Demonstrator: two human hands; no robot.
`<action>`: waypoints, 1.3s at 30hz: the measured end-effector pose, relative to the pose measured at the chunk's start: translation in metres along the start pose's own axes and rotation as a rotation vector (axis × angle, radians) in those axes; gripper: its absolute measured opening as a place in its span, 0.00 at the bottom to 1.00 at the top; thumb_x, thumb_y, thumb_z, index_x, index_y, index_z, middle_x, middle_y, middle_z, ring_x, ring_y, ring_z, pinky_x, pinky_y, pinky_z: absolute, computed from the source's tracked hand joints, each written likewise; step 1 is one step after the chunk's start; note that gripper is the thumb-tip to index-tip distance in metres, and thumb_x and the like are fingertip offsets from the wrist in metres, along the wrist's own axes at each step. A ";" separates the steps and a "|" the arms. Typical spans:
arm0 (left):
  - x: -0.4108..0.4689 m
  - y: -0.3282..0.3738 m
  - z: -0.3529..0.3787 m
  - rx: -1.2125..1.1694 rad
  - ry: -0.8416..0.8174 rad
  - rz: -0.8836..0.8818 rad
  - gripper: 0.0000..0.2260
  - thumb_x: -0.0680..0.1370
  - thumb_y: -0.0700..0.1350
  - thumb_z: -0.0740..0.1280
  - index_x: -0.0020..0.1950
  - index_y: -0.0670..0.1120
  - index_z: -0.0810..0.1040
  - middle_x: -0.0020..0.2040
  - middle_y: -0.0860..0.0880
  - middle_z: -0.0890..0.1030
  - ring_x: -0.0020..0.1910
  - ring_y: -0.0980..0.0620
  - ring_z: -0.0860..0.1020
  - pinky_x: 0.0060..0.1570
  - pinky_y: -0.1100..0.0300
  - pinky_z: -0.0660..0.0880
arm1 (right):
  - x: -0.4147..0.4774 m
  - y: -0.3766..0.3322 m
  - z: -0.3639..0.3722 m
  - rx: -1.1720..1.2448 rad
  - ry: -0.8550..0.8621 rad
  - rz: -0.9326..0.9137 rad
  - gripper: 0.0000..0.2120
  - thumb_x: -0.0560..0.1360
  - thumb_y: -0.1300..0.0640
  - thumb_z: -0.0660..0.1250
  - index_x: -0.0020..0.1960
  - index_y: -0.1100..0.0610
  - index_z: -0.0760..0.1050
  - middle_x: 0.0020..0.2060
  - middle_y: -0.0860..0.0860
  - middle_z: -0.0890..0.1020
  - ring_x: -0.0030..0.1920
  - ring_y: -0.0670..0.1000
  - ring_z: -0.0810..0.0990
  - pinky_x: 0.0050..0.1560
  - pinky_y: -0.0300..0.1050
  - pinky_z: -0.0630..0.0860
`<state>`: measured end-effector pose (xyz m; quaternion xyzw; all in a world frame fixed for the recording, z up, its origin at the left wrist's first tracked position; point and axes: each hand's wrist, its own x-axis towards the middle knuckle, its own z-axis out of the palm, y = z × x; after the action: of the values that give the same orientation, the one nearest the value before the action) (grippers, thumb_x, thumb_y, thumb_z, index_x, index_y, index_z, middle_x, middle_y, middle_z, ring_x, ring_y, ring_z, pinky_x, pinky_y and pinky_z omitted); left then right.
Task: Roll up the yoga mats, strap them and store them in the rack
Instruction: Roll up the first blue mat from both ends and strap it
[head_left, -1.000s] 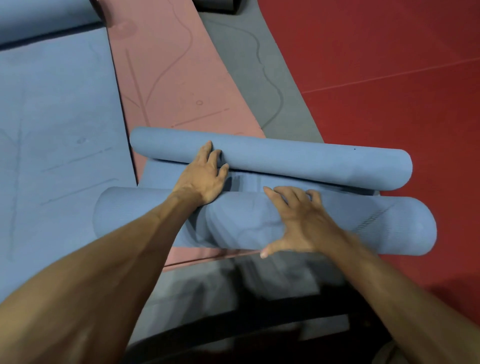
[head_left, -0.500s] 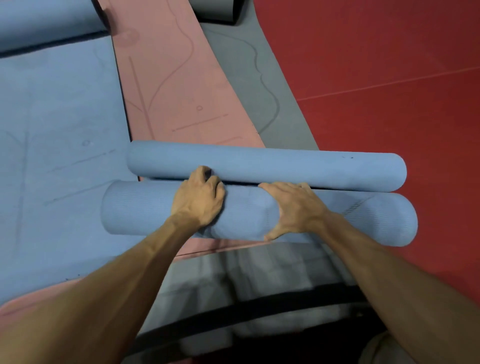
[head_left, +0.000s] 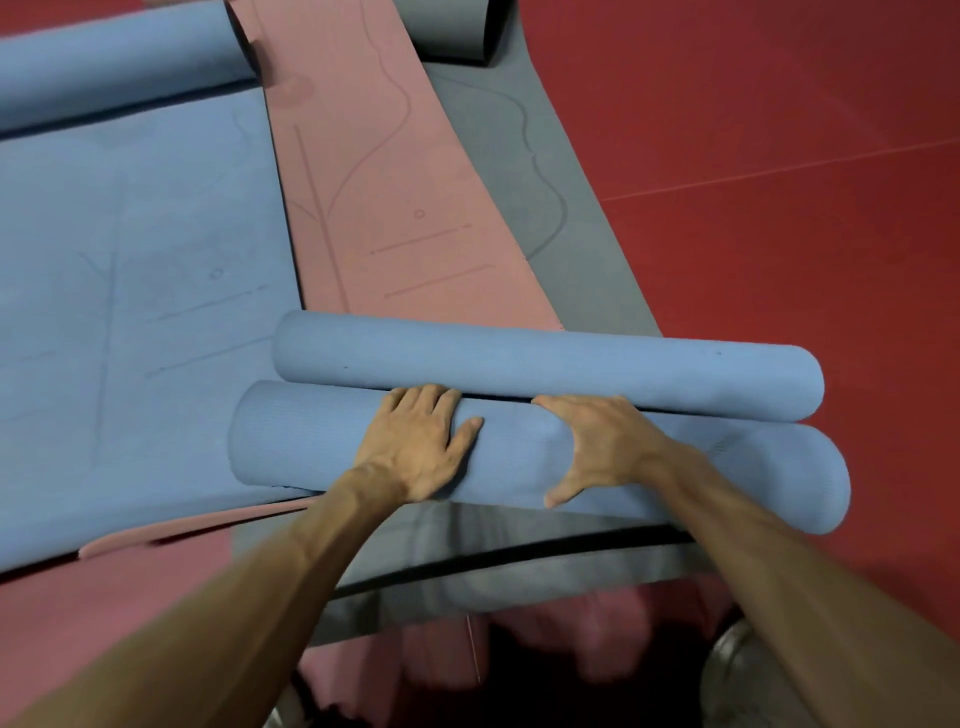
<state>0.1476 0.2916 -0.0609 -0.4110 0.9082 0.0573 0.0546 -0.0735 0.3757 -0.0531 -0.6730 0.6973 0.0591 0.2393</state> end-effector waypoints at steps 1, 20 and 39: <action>-0.005 0.001 0.002 0.004 -0.008 0.001 0.36 0.74 0.63 0.34 0.70 0.48 0.68 0.64 0.50 0.74 0.64 0.49 0.70 0.69 0.55 0.57 | -0.005 -0.002 0.005 -0.002 0.008 0.000 0.56 0.56 0.32 0.75 0.77 0.47 0.55 0.71 0.45 0.68 0.69 0.50 0.67 0.66 0.52 0.62; 0.043 -0.007 0.001 -0.084 0.006 -0.040 0.30 0.77 0.63 0.43 0.71 0.49 0.65 0.71 0.50 0.66 0.70 0.50 0.63 0.71 0.54 0.56 | 0.008 -0.007 0.034 -0.110 0.564 0.148 0.32 0.77 0.36 0.50 0.58 0.60 0.79 0.50 0.55 0.81 0.50 0.58 0.79 0.52 0.53 0.74; 0.074 -0.009 -0.004 -0.173 -0.018 -0.088 0.22 0.83 0.53 0.49 0.76 0.48 0.59 0.79 0.50 0.54 0.76 0.53 0.55 0.71 0.54 0.54 | 0.063 0.017 -0.009 0.144 0.327 0.311 0.29 0.81 0.40 0.50 0.77 0.51 0.55 0.78 0.52 0.51 0.78 0.51 0.48 0.75 0.53 0.50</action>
<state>0.1051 0.2304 -0.0682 -0.4532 0.8804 0.1366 0.0298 -0.0913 0.3160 -0.0758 -0.5392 0.8246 -0.0641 0.1586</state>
